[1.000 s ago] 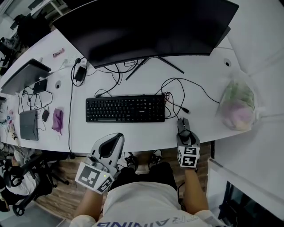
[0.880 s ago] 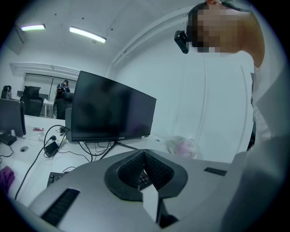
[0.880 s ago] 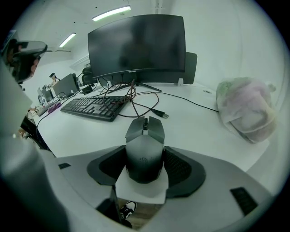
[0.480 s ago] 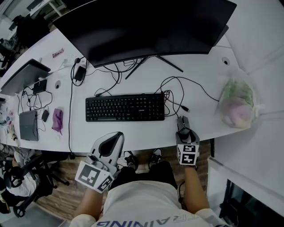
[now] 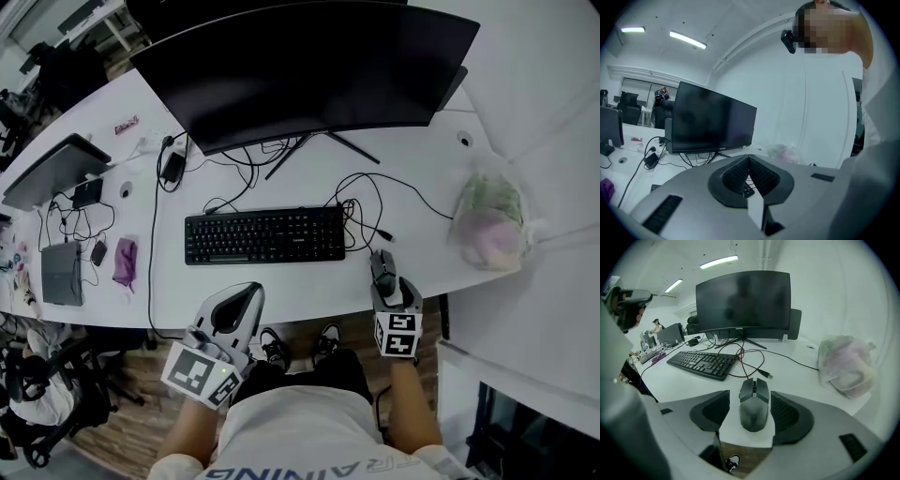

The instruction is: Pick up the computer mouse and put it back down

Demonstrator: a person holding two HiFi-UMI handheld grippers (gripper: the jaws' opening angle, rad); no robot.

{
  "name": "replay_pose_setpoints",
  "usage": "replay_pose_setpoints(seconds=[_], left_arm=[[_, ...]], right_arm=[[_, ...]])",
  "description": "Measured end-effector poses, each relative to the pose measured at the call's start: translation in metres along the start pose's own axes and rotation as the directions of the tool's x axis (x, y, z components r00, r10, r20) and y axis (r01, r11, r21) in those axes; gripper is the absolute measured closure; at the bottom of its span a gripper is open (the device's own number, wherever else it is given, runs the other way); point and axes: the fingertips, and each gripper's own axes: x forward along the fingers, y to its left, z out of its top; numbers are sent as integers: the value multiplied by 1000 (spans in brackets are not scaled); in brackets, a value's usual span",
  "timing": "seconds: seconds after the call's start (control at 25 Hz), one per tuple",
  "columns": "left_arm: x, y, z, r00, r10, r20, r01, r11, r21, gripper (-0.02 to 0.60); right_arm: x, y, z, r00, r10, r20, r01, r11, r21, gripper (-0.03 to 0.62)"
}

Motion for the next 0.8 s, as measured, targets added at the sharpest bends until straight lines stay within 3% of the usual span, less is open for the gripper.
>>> replay_pose_setpoints(seconds=[0.8], left_arm=[[-11,-4,18,999,-19,47,18,1000,23,574]], right_arm=[[-23,4,25,998,-10,65,11,1000,-5,315]])
